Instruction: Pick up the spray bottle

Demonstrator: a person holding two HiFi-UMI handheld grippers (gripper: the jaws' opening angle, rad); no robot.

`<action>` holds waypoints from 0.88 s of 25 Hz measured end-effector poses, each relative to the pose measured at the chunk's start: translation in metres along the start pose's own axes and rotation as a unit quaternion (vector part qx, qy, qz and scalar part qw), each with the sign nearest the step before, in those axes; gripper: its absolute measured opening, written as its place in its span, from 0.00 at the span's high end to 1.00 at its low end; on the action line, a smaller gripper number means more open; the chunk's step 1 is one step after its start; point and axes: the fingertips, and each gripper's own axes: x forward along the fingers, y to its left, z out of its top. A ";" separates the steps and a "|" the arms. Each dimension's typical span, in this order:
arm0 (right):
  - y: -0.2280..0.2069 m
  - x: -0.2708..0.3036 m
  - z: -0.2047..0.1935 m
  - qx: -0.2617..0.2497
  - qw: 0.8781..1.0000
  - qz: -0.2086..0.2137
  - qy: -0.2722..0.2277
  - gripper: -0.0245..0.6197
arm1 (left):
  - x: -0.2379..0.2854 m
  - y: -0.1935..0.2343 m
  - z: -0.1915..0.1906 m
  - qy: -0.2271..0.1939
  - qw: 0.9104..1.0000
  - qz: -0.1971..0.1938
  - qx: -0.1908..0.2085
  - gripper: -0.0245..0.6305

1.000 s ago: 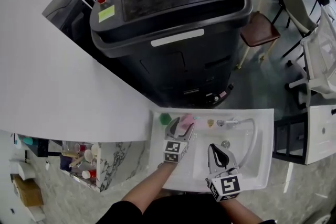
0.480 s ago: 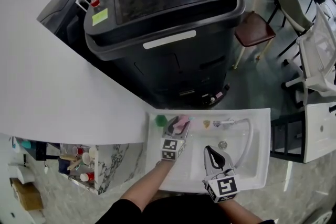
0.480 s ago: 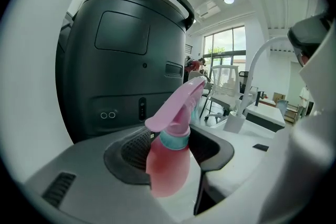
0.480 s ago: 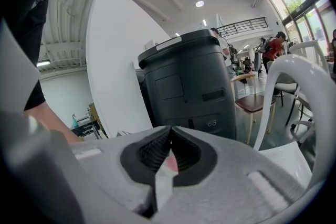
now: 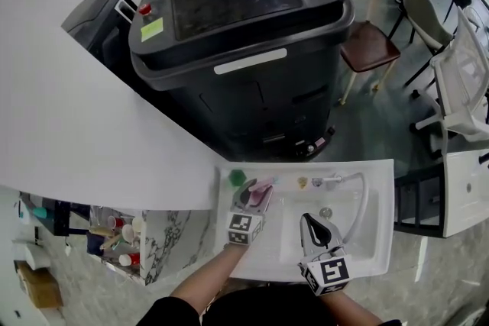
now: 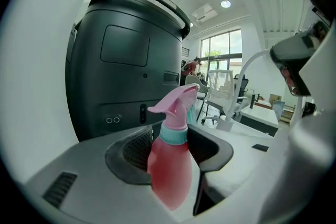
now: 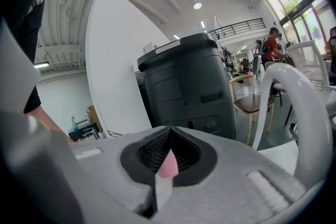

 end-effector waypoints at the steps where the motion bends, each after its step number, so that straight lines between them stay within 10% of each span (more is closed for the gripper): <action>1: 0.001 0.000 -0.001 -0.001 1.000 0.001 0.001 0.96 | -0.007 0.000 0.004 -0.005 1.000 0.000 -0.002 0.63; 12: 0.036 -0.014 -0.008 -0.011 1.000 0.007 0.003 0.96 | -0.121 0.003 0.041 -0.061 0.994 0.034 -0.085 0.63; 22: 0.090 -0.052 -0.018 -0.023 1.000 -0.015 -0.005 0.96 | -0.225 -0.017 0.068 -0.115 0.992 0.019 -0.042 0.63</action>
